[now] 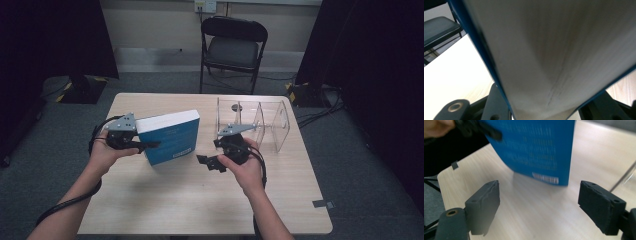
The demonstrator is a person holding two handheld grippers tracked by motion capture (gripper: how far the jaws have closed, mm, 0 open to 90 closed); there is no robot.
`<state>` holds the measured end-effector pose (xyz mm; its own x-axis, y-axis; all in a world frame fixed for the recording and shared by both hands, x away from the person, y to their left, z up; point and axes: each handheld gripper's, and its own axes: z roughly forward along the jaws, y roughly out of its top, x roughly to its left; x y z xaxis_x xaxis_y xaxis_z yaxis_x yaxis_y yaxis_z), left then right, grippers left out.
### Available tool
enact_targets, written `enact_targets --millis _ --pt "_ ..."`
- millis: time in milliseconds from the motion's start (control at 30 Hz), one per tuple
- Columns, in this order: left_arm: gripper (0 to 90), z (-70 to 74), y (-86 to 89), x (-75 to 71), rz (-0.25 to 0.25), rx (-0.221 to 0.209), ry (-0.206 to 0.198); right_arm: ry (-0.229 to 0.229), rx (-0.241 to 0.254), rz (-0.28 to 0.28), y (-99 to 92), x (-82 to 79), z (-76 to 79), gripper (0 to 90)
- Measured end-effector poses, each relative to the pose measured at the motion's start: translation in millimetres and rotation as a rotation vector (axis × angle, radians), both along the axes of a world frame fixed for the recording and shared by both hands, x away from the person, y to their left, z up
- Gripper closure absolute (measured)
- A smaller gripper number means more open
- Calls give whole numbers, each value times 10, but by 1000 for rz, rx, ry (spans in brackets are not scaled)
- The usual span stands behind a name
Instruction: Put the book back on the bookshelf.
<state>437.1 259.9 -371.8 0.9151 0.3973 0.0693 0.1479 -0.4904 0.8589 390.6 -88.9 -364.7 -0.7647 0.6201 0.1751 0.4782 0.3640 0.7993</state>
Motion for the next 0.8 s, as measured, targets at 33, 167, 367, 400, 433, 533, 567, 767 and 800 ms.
enact_targets --millis 33,167,367,400,433,533,567,767,800 --pt "597 -4 1 1 5 -8 5 5 -5 -2 -9 -7 -73 171" --pt "596 -9 6 10 15 -23 10 34 -31 -2 -13 -57 -351 171" --pt "596 -4 13 24 20 -17 13 70 -62 1 3 -85 -660 172" --pt "597 -4 14 24 25 -20 18 72 -61 -1 5 -88 -693 175" --pt "596 0 19 28 29 -14 19 71 -61 3 5 -90 -725 176" --pt "596 -4 22 38 38 -27 22 76 -82 7 11 -111 -814 176" --pt "596 -2 26 44 39 -22 20 78 -92 6 13 -121 -844 176" --pt "594 7 27 57 55 -22 25 93 -132 -3 10 -154 -1049 177" --pt "592 8 25 56 64 -25 29 82 -142 -2 7 -155 -1081 178"
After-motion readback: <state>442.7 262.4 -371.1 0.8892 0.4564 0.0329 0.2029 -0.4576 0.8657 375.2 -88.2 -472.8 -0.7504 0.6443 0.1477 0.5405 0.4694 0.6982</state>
